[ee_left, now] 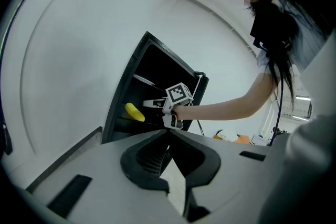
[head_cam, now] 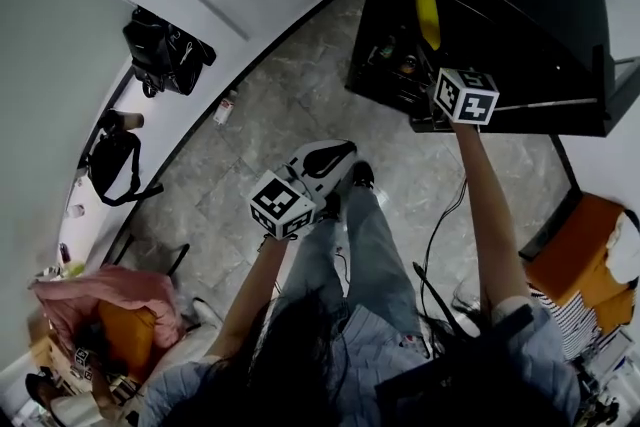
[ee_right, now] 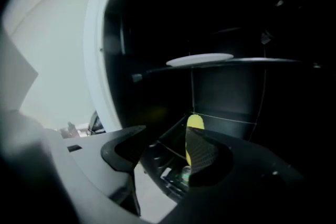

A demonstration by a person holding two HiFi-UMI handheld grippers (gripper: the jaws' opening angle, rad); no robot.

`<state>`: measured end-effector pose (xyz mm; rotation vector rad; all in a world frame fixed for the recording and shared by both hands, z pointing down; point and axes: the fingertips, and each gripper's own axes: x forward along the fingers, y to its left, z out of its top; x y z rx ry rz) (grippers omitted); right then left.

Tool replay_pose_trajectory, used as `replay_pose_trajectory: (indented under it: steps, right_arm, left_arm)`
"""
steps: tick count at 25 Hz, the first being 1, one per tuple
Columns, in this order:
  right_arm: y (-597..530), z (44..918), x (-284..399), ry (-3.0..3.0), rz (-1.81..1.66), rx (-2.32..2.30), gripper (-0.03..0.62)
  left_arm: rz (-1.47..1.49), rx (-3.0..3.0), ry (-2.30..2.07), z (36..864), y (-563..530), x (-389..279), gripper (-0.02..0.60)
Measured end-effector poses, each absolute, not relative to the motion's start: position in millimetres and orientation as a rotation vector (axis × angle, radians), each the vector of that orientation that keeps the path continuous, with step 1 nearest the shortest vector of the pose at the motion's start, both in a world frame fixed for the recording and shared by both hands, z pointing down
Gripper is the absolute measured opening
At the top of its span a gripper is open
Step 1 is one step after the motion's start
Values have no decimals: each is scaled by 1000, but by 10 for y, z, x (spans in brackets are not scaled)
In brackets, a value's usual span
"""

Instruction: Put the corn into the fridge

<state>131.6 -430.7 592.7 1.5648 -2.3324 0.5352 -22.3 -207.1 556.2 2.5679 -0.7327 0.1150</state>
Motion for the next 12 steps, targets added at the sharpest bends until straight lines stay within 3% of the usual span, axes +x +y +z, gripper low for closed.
replay_pose_trajectory:
  steps: [12]
  right_arm:
    - [-3246,5354,1056,-2496,572,1482,246]
  left_arm:
    - [70,2642,-682,5077,-1954,-138,8]
